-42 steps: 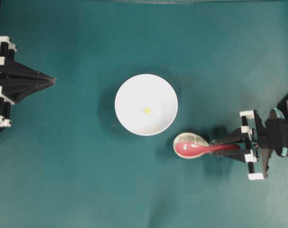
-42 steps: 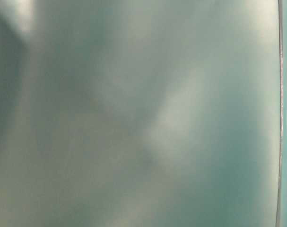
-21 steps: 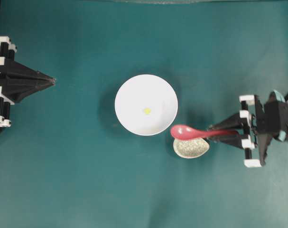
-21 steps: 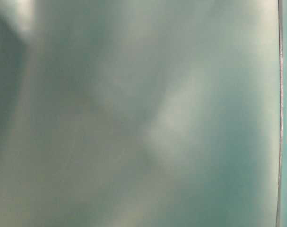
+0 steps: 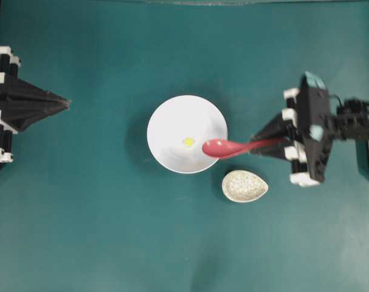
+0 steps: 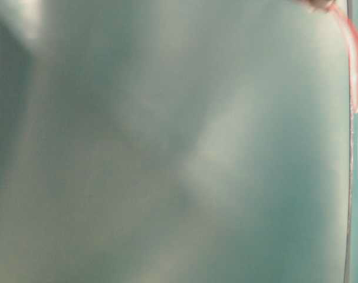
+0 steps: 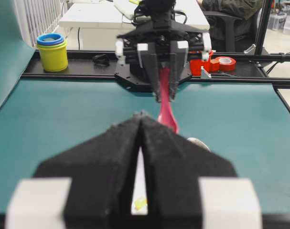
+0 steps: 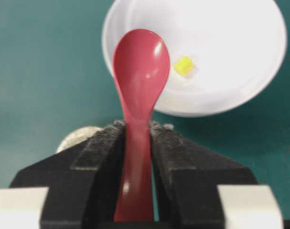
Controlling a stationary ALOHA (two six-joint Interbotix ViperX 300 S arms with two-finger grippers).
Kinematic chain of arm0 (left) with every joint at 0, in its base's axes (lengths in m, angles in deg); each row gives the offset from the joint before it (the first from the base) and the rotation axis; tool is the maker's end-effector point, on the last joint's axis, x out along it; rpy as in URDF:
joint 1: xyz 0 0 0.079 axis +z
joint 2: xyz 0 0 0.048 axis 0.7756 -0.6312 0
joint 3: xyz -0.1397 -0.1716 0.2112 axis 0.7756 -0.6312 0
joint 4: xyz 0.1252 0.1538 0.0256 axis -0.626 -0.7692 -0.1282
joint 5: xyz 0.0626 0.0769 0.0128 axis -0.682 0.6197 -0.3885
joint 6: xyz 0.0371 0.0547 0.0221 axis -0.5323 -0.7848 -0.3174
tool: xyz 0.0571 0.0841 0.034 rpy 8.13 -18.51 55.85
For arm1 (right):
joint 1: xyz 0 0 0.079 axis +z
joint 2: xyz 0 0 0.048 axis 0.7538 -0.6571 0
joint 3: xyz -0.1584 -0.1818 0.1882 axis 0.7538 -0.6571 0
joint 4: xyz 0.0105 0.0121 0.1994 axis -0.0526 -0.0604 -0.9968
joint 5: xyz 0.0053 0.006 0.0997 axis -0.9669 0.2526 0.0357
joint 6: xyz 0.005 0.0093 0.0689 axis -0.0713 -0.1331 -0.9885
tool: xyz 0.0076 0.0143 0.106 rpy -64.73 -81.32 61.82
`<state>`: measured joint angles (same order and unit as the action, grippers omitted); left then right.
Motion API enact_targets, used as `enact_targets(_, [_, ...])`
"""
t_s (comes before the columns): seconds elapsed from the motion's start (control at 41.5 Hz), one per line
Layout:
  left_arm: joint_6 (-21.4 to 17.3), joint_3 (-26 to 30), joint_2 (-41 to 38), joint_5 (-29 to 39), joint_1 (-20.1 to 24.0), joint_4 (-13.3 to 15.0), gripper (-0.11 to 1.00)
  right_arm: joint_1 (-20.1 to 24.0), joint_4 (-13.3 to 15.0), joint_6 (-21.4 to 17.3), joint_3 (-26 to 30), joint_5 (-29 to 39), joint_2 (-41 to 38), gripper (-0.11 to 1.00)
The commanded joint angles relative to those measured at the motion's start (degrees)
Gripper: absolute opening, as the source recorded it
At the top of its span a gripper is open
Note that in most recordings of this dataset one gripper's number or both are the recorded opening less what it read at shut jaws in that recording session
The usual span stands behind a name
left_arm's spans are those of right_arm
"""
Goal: Scoop the yellow hexagonal prism block from the bowl with a spoon using the right arm.
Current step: 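Lift the pink spoon off the rest and carry it toward the bowl, then lower the spoon bowl into the white bowl beside the yellow block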
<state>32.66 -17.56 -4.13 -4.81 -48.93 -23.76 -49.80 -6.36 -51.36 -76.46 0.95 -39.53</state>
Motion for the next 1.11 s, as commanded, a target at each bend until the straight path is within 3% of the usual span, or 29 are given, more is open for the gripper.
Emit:
enact_targets(0.0, [0.1,1.3,-0.3,-0.4,0.1,-0.1,0.0,-2.8,1.1,0.1,4.8,6.9,-0.6,0.23])
enact_targets(0.241, [0.0,1.3,-0.1,-0.3,0.1,-0.1,0.0,-6.4,5.4,-0.3,14.0,19.5,-5.9,0.23])
enact_targets(0.65, [0.0,1.3,-0.1,-0.3,0.1,-0.1,0.0,-7.4,13.6,-2.5,26.1,31.5,-16.2,0.23])
enact_targets(0.891, [0.0,1.3,-0.1,-0.3,0.1,-0.1,0.0,-7.4,19.1,-7.5,30.3,37.2,-19.5,0.23])
enact_targets(1.084, [-0.3,1.4,-0.1,-0.3,0.1,-0.1,0.0,-7.3,20.3,-8.6,30.7,38.7,-21.0,0.23])
